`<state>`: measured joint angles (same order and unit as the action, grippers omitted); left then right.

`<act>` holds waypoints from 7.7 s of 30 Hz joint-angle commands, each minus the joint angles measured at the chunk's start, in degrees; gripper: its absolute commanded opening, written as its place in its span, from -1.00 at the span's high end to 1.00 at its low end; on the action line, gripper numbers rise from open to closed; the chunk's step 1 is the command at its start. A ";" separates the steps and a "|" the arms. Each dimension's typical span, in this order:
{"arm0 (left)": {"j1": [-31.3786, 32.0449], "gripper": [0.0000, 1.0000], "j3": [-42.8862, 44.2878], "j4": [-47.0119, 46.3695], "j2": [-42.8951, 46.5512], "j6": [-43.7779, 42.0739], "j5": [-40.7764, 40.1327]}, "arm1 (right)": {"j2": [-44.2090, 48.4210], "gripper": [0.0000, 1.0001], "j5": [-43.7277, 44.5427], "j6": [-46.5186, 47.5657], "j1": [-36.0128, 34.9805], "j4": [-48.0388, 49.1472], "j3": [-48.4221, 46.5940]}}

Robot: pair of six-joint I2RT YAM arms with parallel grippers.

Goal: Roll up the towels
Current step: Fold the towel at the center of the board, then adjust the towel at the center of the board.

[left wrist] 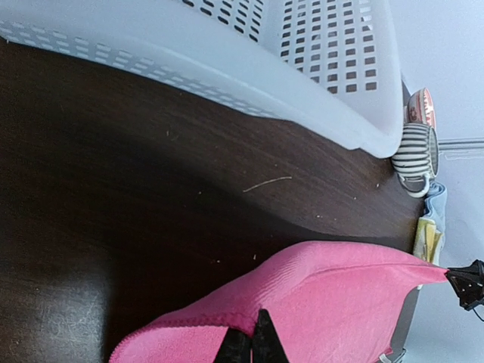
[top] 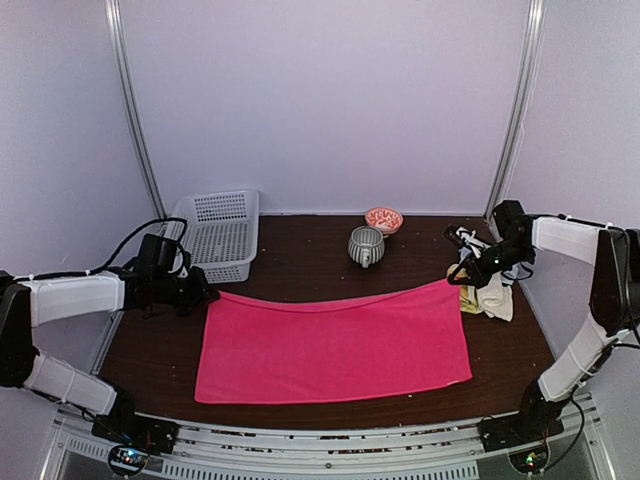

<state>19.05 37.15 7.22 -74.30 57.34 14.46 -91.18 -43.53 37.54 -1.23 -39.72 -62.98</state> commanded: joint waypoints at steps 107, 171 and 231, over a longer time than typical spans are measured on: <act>-1.93 1.00 -5.88 45.90 8.09 -21.12 17.56 | 20.31 0.93 17.54 36.01 -16.51 -14.08 27.49; 4.47 1.00 -1.30 23.65 -2.42 -20.40 -2.57 | 10.01 0.47 23.94 1.65 -15.29 3.87 22.21; 25.25 1.00 -18.59 16.71 6.33 -0.60 -7.94 | -7.31 0.29 30.68 -10.98 -21.56 6.04 9.12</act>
<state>43.99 22.17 18.15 -66.04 52.14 8.84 -93.56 -19.35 25.71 -22.20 -35.59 -51.40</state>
